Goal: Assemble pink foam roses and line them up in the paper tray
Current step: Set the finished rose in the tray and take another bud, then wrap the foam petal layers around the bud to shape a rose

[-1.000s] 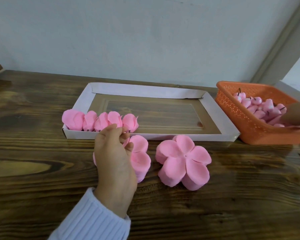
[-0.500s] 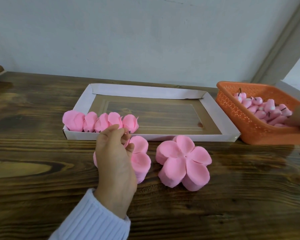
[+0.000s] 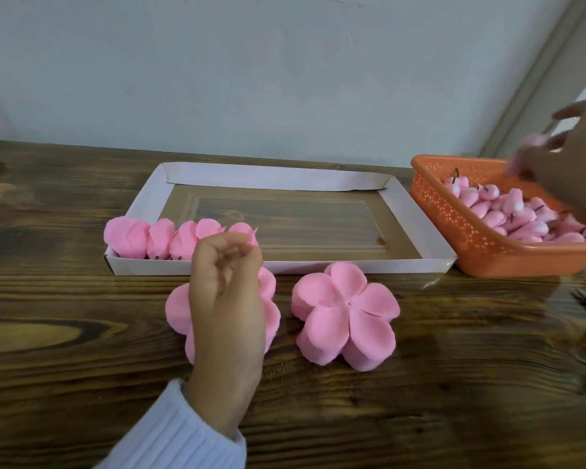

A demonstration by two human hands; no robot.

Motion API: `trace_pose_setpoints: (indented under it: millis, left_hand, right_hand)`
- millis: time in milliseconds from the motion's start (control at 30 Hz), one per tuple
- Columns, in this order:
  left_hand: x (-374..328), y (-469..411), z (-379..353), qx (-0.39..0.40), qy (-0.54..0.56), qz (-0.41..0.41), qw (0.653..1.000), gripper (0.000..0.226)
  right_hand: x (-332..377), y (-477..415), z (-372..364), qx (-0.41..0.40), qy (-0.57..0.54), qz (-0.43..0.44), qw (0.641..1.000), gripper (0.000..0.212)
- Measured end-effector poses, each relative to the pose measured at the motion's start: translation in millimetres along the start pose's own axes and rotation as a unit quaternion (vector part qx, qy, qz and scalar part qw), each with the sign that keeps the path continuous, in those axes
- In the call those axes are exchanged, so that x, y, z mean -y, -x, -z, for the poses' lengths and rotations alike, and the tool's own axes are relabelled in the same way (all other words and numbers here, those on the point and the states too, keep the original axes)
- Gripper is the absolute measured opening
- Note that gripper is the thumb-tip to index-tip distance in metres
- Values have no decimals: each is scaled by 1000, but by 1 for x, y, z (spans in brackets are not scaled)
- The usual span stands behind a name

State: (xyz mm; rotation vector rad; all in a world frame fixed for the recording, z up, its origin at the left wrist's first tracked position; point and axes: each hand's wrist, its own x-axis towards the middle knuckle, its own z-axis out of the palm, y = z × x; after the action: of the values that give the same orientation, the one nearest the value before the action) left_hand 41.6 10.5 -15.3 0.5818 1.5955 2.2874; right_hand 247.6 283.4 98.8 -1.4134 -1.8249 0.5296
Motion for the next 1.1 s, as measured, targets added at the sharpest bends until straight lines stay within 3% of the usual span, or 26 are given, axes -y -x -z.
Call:
trace_pose_setpoints:
  millis: [67, 133, 200, 267, 333, 367, 500, 633, 733, 867, 1100]
  left_hand:
    - [2, 0, 1, 17, -21, -33, 999, 26]
    - [4, -1, 2, 27, -37, -47, 998, 25]
    - [5, -2, 2, 42, -57, -50, 996, 26]
    - [6, -1, 2, 63, -80, -51, 993, 25]
    - [5, -1, 1, 95, -108, -61, 988, 24]
    - [4, 0, 1, 111, -127, -70, 983, 23]
    - [3, 3, 1, 150, -253, -161, 942, 16]
    - [7, 1, 0, 168, -426, -230, 859, 13]
    - [9, 1, -3, 185, -523, -224, 801, 4]
    - [11, 0, -5, 182, -539, -213, 794, 4]
    - [11, 2, -6, 180, -533, -196, 803, 13]
  right_hand:
    - [16, 34, -8, 33, -173, 17, 984, 46]
    - [28, 77, -21, 125, -299, 31, 945, 39]
    - [32, 109, -38, 271, -409, 9, 872, 21]
    - [28, 132, -54, 393, -472, -44, 788, 19]
    - [20, 150, -67, 438, -531, -88, 720, 24]
    - [16, 156, -72, 434, -550, -100, 706, 23]
    - [3, 158, -85, 381, -601, -142, 688, 21]
    - [0, 158, -89, 354, -620, -182, 676, 22]
    - [-1, 160, -93, 347, -600, -171, 700, 19]
    - [-1, 162, -93, 343, -576, -152, 726, 20]
    - [0, 163, -91, 344, -568, -150, 732, 22]
